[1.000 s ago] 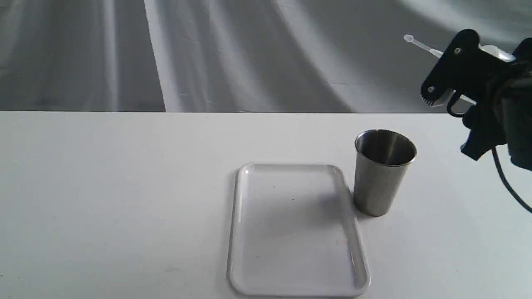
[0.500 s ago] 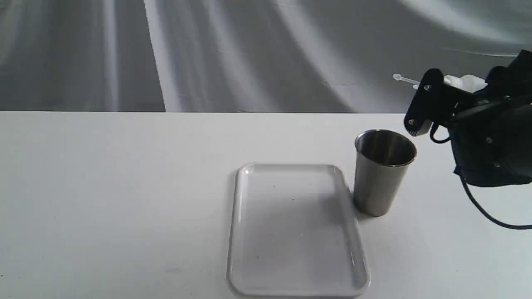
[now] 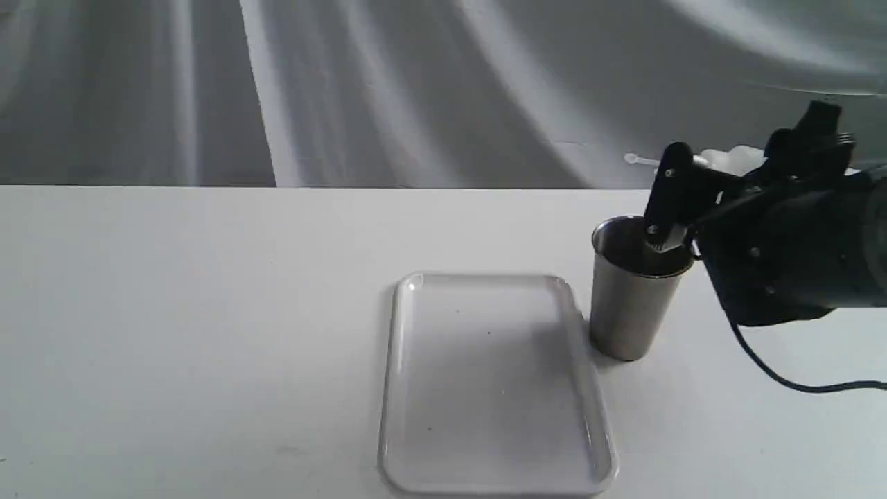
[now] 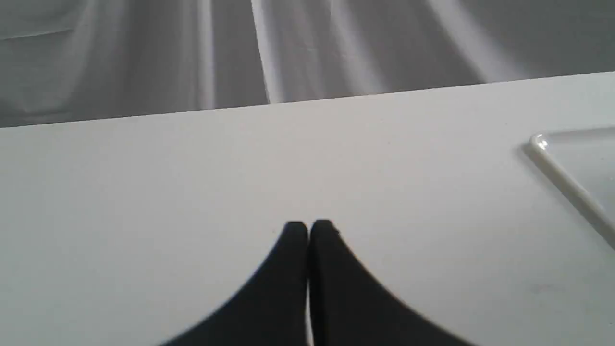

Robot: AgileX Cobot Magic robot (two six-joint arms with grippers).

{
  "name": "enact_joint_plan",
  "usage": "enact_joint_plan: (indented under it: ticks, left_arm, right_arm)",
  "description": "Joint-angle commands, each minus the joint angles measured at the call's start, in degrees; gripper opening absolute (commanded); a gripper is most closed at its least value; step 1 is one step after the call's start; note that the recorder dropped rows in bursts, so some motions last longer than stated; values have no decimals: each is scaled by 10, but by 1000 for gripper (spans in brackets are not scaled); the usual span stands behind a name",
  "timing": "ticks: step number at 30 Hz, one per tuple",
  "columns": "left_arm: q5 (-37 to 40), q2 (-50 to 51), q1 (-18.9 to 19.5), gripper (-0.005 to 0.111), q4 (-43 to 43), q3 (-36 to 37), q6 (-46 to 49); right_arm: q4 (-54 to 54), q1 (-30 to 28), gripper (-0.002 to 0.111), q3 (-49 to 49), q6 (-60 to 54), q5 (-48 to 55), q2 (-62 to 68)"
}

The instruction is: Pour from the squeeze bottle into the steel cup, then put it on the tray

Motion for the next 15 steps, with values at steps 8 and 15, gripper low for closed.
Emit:
enact_joint_plan:
  ticks: [8, 15]
  left_arm:
    - [-4, -1, 1, 0, 0, 3, -1]
    - [-4, -1, 1, 0, 0, 3, -3]
  right_arm:
    - [-22, 12, 34, -4, -62, 37, -3]
    - [-22, 12, 34, -4, -61, 51, -3]
